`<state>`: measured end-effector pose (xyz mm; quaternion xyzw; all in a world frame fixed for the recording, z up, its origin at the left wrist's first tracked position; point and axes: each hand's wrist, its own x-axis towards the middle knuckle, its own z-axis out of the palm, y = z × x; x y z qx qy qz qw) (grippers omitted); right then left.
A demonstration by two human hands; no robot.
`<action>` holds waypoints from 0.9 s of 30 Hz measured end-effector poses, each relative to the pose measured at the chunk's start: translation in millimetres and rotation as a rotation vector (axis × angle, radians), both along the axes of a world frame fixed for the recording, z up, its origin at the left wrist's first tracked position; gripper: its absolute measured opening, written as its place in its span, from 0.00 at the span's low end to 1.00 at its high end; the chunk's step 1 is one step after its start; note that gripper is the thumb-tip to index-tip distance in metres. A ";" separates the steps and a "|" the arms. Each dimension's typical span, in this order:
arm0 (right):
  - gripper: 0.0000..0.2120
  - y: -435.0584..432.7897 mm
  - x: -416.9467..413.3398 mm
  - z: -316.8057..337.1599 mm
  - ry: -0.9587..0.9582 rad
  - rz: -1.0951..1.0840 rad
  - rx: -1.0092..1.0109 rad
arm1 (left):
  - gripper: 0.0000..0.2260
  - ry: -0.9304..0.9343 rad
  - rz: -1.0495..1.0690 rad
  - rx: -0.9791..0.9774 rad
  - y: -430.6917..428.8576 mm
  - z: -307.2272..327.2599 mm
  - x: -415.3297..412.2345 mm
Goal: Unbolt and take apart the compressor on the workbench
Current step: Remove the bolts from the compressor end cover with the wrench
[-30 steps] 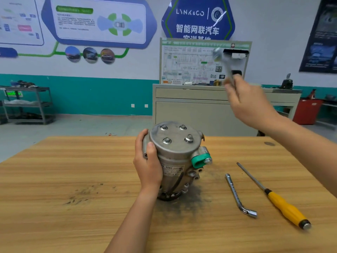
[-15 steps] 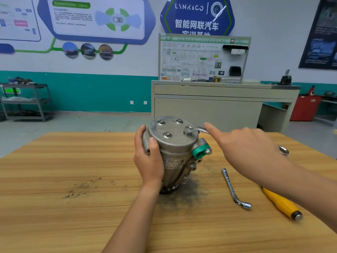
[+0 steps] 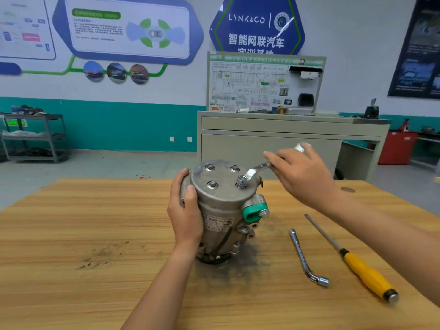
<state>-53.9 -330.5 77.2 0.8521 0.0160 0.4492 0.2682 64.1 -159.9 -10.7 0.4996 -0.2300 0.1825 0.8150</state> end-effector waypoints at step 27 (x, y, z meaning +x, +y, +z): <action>0.30 87.0 -51.7 9.4 0.530 -0.536 0.217 | 0.23 -0.041 0.097 0.055 -6.6 -2.1 -11.6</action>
